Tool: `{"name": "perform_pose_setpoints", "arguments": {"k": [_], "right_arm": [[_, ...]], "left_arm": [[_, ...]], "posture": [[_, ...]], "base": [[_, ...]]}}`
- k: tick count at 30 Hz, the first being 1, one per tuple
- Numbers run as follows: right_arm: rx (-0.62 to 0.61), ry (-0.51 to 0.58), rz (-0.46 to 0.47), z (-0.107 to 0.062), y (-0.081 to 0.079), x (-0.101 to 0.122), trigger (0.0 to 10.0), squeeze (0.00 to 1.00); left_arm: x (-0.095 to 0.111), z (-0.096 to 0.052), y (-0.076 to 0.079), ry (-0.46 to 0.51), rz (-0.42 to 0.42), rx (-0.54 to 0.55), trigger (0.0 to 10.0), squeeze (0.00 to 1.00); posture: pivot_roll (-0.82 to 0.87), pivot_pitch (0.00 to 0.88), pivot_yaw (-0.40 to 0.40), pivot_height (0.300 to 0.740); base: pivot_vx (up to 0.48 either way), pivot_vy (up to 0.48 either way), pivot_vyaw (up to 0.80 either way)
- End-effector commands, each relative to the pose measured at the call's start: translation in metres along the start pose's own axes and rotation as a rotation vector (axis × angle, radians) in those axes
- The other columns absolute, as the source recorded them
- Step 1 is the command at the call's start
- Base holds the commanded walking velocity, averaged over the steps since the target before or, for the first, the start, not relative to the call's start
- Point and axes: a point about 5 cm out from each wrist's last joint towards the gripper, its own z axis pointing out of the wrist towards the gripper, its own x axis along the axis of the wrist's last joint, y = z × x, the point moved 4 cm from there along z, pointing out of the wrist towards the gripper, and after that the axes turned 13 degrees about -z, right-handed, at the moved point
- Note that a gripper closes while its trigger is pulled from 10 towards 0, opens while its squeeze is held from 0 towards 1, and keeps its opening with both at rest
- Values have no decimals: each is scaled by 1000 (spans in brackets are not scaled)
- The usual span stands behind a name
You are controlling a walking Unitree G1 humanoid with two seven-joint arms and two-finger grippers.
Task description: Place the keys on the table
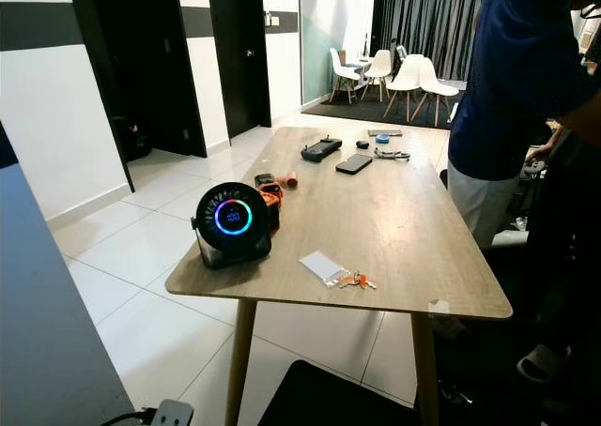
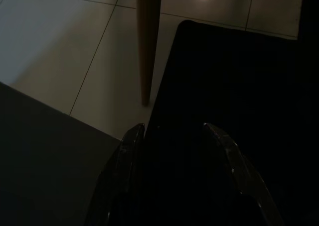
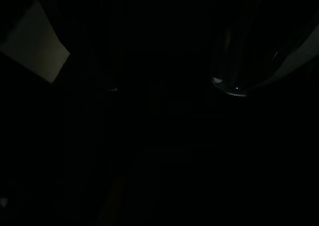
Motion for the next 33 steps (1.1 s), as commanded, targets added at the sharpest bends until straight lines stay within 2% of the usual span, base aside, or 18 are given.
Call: {"name": "perform_pose_setpoints", "arguments": {"k": [1,20,33], "right_arm": [[0,-14,-3,0,-1,-2,10000,0],[2,-24,-8,-1,0,-7,10000,0],[5,-34,-13,-2,-1,-10,10000,0]], "left_arm": [[-5,0,3,-22,-10,-4,10000,0],[-5,-1,5,-17,-29,-25,10000,0],[-4,-1,5,-8,-31,-22,10000,0]], "posture": [[2,4,18,740],[2,1,10,740],[-5,0,8,740]], "base": [[0,0,0],[349,0,0],[0,0,0]]}}
